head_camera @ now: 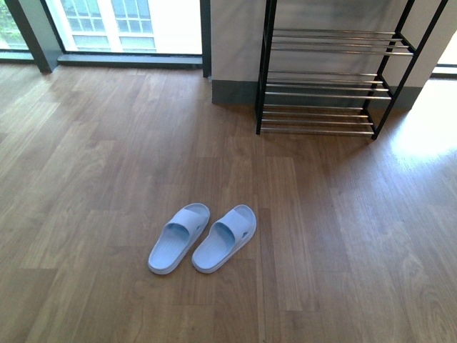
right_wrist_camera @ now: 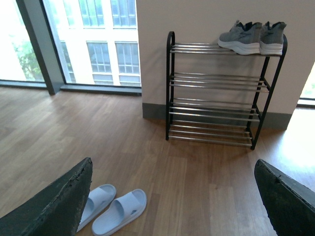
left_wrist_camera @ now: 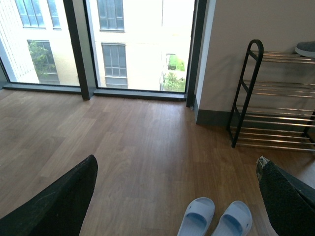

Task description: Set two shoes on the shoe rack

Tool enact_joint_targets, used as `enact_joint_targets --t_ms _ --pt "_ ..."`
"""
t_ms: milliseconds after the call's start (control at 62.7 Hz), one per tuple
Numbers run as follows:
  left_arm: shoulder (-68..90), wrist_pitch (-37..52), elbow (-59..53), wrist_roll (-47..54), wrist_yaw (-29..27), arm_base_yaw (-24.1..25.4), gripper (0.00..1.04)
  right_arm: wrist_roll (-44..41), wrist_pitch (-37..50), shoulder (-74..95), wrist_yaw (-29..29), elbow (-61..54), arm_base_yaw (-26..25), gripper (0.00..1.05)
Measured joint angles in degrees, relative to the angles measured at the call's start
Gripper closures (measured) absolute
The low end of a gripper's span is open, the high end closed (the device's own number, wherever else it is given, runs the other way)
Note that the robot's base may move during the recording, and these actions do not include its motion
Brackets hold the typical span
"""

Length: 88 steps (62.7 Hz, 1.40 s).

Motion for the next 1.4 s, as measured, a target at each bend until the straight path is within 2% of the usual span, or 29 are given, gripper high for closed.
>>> enact_joint_targets --t_ms 1403 --pt "0.0 0.0 0.0 0.02 0.0 0.0 0.09 0.0 0.0 0.0 0.13 0.0 0.0 0.09"
